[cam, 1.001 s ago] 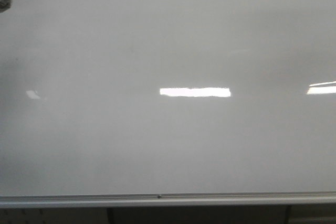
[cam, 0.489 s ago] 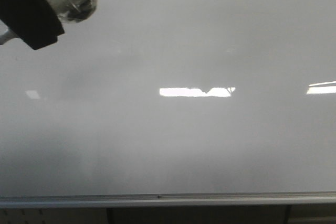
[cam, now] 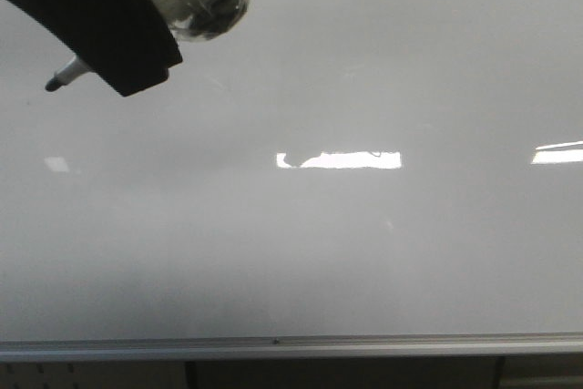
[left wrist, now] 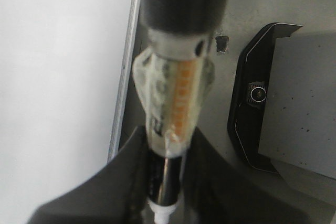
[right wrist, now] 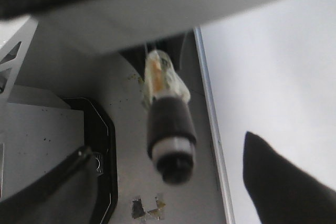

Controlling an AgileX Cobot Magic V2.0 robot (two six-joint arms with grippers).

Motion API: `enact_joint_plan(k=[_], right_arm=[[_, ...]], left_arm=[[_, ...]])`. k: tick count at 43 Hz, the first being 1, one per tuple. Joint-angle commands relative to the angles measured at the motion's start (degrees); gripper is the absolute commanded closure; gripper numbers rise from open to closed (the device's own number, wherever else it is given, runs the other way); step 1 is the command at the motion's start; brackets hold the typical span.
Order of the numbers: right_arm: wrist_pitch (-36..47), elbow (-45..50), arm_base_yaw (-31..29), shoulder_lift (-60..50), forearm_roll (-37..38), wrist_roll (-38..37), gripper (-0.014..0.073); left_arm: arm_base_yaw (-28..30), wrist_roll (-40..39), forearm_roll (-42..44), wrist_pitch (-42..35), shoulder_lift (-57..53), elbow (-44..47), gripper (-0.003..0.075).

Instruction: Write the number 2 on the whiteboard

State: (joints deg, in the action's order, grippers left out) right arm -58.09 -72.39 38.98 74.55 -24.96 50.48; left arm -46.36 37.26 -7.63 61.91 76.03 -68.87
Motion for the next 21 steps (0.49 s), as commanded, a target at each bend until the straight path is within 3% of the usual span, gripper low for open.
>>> enact_joint_plan(k=[1,5,8,21], right_arm=[[3.4,-3.3,1.8,0.8,-2.0,0.7,0.0003],[3.9,-3.7,2.8,1.7,-2.0,0.7,0.0023],[3.7,-3.7,2.9,1.8,-2.0,0.7,0.0085],[3.6,-3.7,2.9,1.8,-2.0,0.6,0.0483]], left_arm=[[-0.5,-0.2,-1.1,-2.4,-1.8,-1.9,0.0712],[-0.5,-0.2,-1.1,-2.4,-1.8,-1.9,0.0712],[-0.5,-0.2,-1.1,-2.4,-1.8,-1.9,0.0712],[-0.5,0.0,-1.0,-2.9,-1.8,-1.9,0.0712]])
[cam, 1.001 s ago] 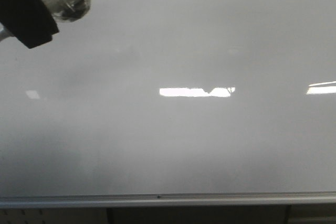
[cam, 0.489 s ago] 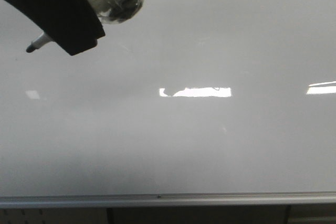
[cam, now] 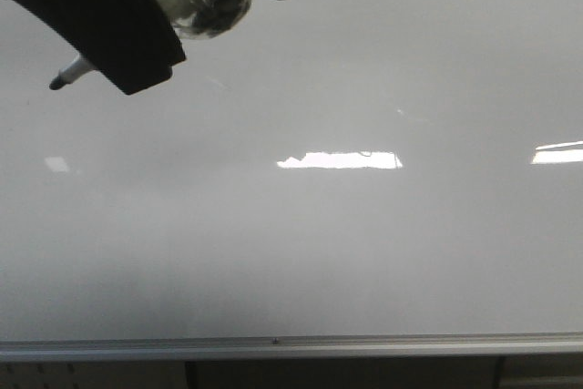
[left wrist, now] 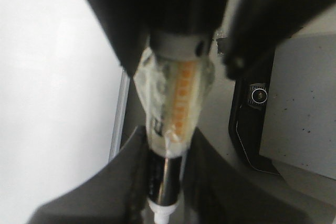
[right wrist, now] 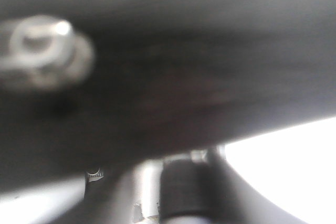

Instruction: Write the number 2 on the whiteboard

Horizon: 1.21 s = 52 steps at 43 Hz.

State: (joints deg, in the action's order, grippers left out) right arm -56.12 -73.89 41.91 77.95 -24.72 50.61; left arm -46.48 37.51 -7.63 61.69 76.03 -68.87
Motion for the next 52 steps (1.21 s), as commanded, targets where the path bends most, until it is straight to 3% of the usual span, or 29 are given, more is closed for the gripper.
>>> enact_joint_plan(k=[1,7,9,15,19,29,39,45,52], right_arm=[[1.6,-2.3,-0.1,-1.6,-2.3,0.5,0.0505],[1.6,-2.3,-0.1,-1.6,-2.3,0.5,0.0603],[1.6,-2.3,-0.1,-1.6,-2.3,0.5,0.0613],[1.4,-2.3,-0.2,-1.7,-2.2,0.5,0.0611],[1.4,-2.3,-0.3,-2.4,-1.9,-0.2,0.0611],[-0.4,-2.0,-4.4,-6.1,3.7,-9.9,0.0609],[-1.4,-0.8,-12.0,-11.9,12.2,-27.4,0.0609],[3.1,4.4,-18.7,-17.6,13.6,-32.5,0.0609],[15.0,15.2,-26.7,-26.1,13.6,-36.9,0.0609]], left_arm=[[-0.3,-0.3,-0.9,-2.7,-1.8,-1.9,0.0711],[-0.3,-0.3,-0.9,-3.3,-1.8,-1.9,0.0666],[-0.3,-0.3,-0.9,-3.5,-1.8,-1.9,0.0609],[-0.2,-0.5,0.8,-3.8,-2.2,-1.9,0.034],[0.4,-3.2,2.8,-3.8,-3.5,-1.9,0.0248],[6.5,-10.7,4.3,-3.1,-10.7,-0.7,0.0246],[17.8,-21.3,4.3,-8.2,-20.7,5.4,0.0246],[24.6,-24.8,4.3,-9.6,-26.0,9.1,0.0246],[28.6,-24.8,4.1,-9.8,-29.7,12.2,0.0246]])
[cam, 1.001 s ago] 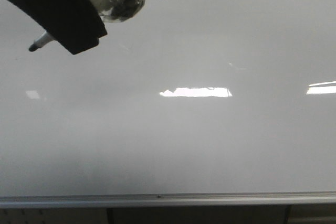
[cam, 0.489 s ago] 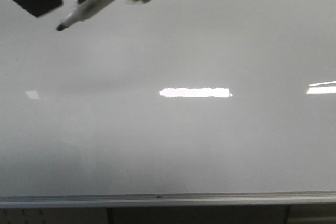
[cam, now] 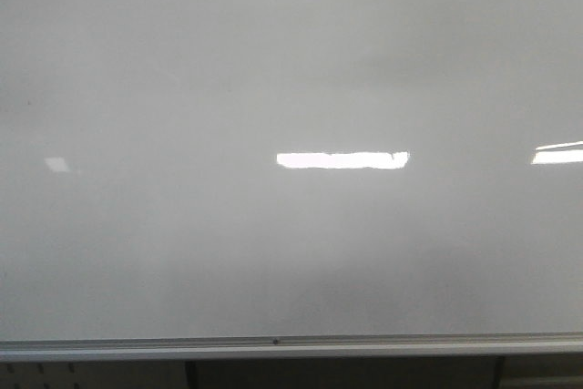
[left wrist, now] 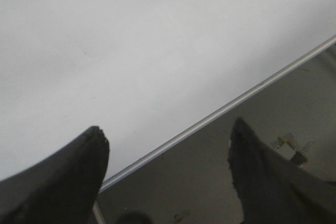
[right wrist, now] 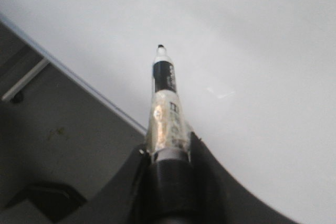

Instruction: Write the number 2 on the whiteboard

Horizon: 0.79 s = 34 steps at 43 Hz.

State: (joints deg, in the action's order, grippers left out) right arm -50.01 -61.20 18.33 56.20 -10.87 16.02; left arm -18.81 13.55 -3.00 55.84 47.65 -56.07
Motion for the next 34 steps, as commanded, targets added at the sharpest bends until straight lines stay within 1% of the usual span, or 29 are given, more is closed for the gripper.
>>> enact_joint_plan(k=[1,5,11,18,25,29,34], right_arm=[[10.5,4.0,-4.0,-5.3,-0.2,-2.7,0.0609],[18.1,11.1,-5.7,-9.5,-0.4,-3.2,0.0609],[30.4,21.8,-5.8,-14.5,-0.5,-3.1,0.0609],[42.2,30.7,-5.8,-15.0,-0.5,-3.1,0.0609],[47.2,32.1,-5.8,-12.1,-0.5,-3.1,0.0609],[50.0,31.3,-4.8,-9.5,-0.4,-3.1,0.0609],[53.6,29.3,-3.0,-5.2,1.4,-2.9,0.0609]], left_arm=[[0.9,-0.8,-0.5,-3.9,-1.5,-0.2,0.0246],[0.9,-0.8,-0.7,-4.0,-1.5,0.3,0.0246],[0.9,-0.8,-1.9,-5.4,-1.3,0.6,0.0246],[0.9,-0.8,-2.1,-7.7,-1.3,0.6,0.0246],[0.9,-0.8,-2.1,-8.4,-1.3,0.6,0.0246],[0.9,-0.8,-2.1,-8.4,-1.3,0.6,0.0246],[0.9,-0.8,-2.1,-8.5,-1.3,0.6,0.0246]])
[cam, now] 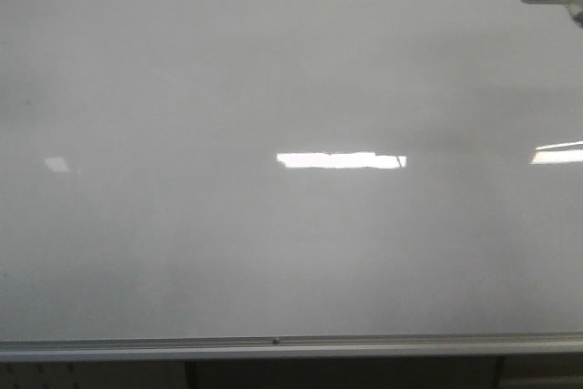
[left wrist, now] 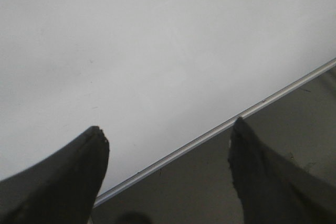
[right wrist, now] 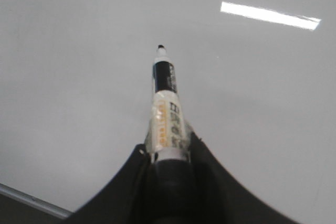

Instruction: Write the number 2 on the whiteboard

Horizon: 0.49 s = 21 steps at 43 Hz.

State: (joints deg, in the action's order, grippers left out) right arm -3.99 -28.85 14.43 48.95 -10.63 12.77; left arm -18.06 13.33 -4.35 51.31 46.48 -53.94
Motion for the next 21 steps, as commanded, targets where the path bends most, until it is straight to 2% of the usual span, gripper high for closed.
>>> enact_joint_plan(k=[1,9,21], right_arm=[[8.7,-3.5,1.0,3.1,1.5,0.4,0.0609],[13.7,-6.9,1.0,10.6,1.9,0.6,0.0609],[15.9,-11.9,0.9,19.9,4.0,0.8,0.0609]], left_arm=[[0.2,-0.6,-0.7,-3.9,-0.2,-1.5,0.0246],[0.2,-0.6,-0.7,-4.0,-0.2,-1.5,0.0246],[0.2,-0.6,-0.7,-4.7,-0.2,-1.5,0.0246]])
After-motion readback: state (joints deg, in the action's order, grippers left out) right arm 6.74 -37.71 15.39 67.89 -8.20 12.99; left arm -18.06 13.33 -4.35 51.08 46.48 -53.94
